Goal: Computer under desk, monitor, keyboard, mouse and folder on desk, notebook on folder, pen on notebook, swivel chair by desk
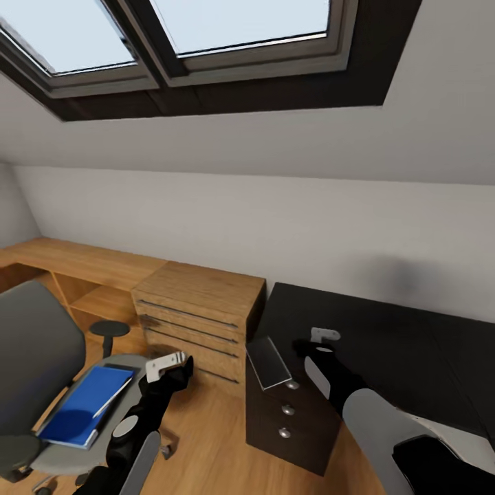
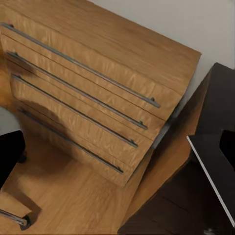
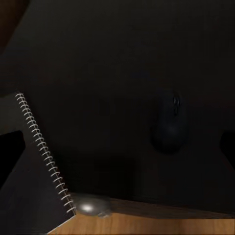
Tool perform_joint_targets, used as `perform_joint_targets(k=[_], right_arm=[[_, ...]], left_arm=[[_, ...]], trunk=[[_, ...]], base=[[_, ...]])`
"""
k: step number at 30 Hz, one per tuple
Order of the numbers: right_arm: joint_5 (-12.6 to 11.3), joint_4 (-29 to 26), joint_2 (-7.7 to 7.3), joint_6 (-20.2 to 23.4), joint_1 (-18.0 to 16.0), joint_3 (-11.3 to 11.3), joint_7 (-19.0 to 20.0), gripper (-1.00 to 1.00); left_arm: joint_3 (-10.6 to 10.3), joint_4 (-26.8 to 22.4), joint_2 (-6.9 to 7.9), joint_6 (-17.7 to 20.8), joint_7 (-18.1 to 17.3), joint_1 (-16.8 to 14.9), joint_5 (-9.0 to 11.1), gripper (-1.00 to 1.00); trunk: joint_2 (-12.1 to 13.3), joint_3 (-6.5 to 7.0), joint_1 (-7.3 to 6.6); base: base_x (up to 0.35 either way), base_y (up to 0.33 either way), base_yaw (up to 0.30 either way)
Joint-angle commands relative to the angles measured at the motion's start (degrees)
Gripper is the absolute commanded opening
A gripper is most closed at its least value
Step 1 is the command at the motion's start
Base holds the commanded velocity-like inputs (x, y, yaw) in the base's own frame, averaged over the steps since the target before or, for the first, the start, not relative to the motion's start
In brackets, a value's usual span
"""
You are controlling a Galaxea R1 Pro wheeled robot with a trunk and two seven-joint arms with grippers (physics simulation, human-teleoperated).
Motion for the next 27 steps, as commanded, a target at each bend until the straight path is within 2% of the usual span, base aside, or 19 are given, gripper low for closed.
perform_joint_targets(k=[1,7,10,14,19,27], right_arm=[[-0.3,-0.1,-0.10,0.3,-0.1,0.5,-0.5,1.00],[-0.4,1.4,-0.28,-1.2,-0.1,0.2,-0.4,1.00],[-0.4,4.8,-0.35,-2.7,-0.1,0.2,-0.5,1.00],[-0.3,7.0,-0.76,-2.7,-0.1,0.1,-0.7,1.00],[-0.4,7.4,-2.11,-0.1,-0.1,0.1,-0.8,1.00],[-1.6,7.5,-3.83,5.3,-0.2,-0.1,-0.8,1.00]], left_arm=[[-0.1,-0.1,-0.02,0.3,0.4,0.0,0.5,1.00],[-0.2,-0.2,-0.05,0.2,0.4,0.0,0.4,1.00],[-0.2,-0.2,-0.06,0.1,0.4,0.0,0.4,1.00],[-0.2,-0.2,-0.06,0.1,0.4,0.0,0.4,1.00],[-0.2,-0.4,-0.06,0.2,0.4,0.0,0.6,1.00],[0.0,-1.8,-0.06,0.1,0.4,0.0,0.7,1.00]], trunk=[[-0.1,-0.09,0.05],[-0.1,-0.09,0.05],[-0.1,-0.09,0.05],[-0.1,-0.09,0.05],[-0.1,-0.09,0.05],[-0.1,-0.09,0.05]], base=[[0.332,0.000,0.023],[0.332,0.000,0.007],[0.332,0.000,0.001],[0.332,0.000,0.000],[0.237,0.000,0.000],[0.031,0.000,0.000]])
